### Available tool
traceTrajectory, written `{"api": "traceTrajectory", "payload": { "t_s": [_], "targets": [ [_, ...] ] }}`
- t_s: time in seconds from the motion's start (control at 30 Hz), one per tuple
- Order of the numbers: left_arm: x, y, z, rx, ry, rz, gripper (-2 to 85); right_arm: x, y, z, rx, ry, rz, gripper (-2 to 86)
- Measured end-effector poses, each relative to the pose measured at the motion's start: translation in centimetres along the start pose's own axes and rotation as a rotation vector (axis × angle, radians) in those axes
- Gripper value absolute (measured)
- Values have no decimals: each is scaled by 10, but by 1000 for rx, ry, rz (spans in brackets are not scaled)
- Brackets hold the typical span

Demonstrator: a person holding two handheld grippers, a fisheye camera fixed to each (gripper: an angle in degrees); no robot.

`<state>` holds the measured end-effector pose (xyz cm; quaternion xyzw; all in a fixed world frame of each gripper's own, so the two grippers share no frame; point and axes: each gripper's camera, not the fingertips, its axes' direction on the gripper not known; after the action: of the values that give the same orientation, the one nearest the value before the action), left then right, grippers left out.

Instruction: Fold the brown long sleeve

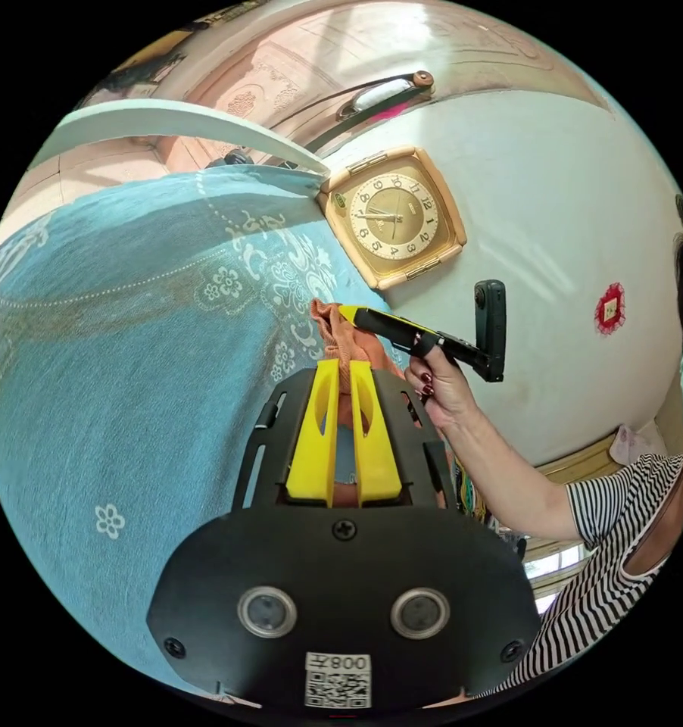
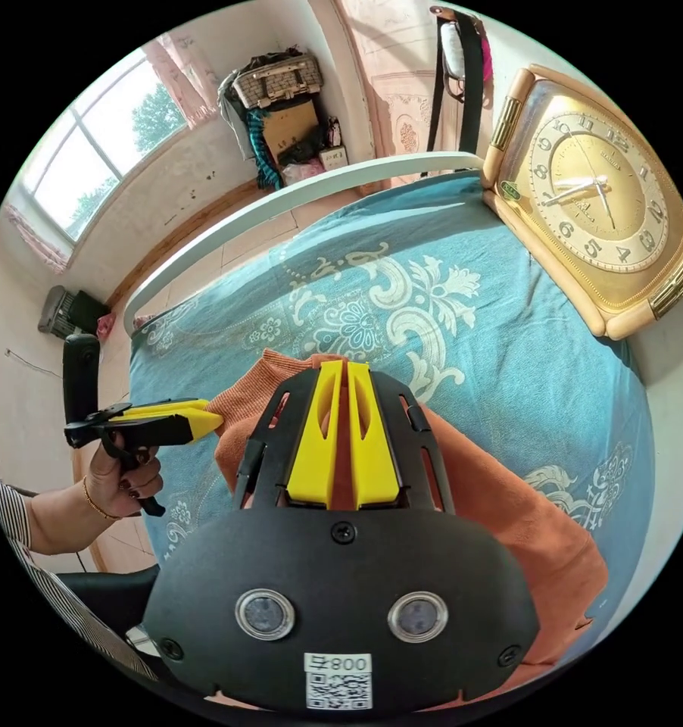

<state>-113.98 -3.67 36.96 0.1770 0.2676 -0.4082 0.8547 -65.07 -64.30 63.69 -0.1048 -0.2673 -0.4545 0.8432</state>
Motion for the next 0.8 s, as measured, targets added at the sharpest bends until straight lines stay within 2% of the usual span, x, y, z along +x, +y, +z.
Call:
{"api": "traceTrajectory", "payload": {
  "t_s": [0.23,0.4,0.6,0.8],
  "targets": [
    [62,21,9,34,87,79,25,31,48,-44,92,-84,19,5],
    [148,41,41,14,231,215,24,74,108,-110,209,-168,57,6],
    [269,77,109,-96,381,396,23,147,224,-201,367,-254,169,7],
    [385,140,200,-253,444,549,22,214,375,-271,492,-259,350,7]
  ]
}}
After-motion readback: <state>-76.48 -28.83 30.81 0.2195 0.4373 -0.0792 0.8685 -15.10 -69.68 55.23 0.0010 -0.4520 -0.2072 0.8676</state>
